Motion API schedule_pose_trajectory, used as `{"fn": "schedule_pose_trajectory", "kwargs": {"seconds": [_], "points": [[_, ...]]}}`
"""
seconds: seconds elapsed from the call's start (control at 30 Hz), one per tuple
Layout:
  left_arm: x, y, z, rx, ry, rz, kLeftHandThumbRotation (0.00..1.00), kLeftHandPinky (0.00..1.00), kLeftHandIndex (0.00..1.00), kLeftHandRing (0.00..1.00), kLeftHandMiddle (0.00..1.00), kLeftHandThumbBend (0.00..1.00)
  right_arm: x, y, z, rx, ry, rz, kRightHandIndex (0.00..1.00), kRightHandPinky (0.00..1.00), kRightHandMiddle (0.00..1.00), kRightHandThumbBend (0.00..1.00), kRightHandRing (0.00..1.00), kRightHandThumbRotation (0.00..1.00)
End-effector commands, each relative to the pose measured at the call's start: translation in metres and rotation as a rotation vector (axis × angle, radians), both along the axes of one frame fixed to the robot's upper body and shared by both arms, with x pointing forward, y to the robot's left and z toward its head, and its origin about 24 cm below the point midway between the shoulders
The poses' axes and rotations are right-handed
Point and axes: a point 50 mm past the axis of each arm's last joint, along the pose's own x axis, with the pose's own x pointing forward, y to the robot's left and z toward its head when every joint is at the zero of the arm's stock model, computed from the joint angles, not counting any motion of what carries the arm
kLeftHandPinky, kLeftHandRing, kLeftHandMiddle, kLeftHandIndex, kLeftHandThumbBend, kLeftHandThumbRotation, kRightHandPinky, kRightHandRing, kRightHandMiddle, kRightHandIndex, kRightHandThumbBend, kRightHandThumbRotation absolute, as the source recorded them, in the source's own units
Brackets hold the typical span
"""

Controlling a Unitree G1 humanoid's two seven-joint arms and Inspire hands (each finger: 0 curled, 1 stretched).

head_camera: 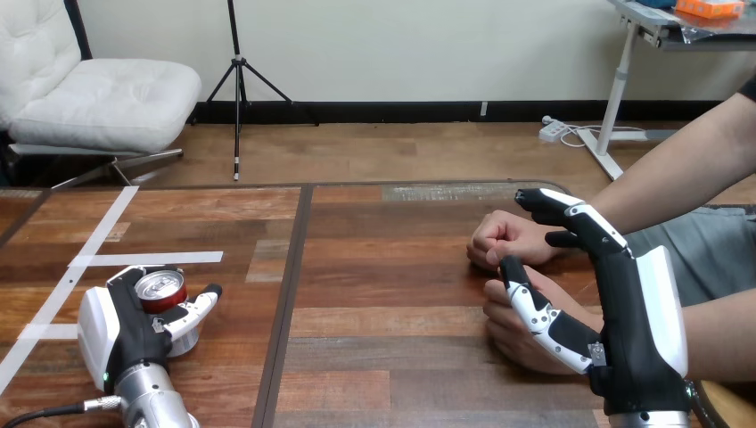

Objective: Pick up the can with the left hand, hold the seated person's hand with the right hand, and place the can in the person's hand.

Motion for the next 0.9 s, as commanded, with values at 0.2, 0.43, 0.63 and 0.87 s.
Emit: {"fn": "schedule_pose_trajectory", "kwargs": {"seconds": [0.2,0.43,0.63,0.87], "points": [[0.0057,-0.0061,0.0041,-0.004,-0.024,-0.035,0.0,0.41,0.51,0.44,0.5,0.67,0.0062,0.0026,0.0166,0.017,-0.078,0.013,0.74,0.7,0.77,0.35,0.77,0.01],[0.0051,-0.0059,0.0048,-0.01,-0.041,-0.031,0.0,0.41,0.51,0.44,0.49,0.68,0.0066,0.0028,0.0166,0.015,-0.083,0.013,0.74,0.7,0.77,0.35,0.77,0.02],[0.0051,-0.0058,0.0056,-0.016,-0.055,-0.027,0.0,0.41,0.51,0.44,0.49,0.69,0.0068,0.0029,0.0168,0.012,-0.086,0.011,0.74,0.7,0.77,0.36,0.77,0.02],[0.0052,-0.0062,0.0072,-0.018,-0.075,-0.029,0.0,0.4,0.5,0.43,0.49,0.69,0.0071,0.0025,0.0168,0.014,-0.089,0.014,0.74,0.68,0.77,0.36,0.76,0.01]]}}
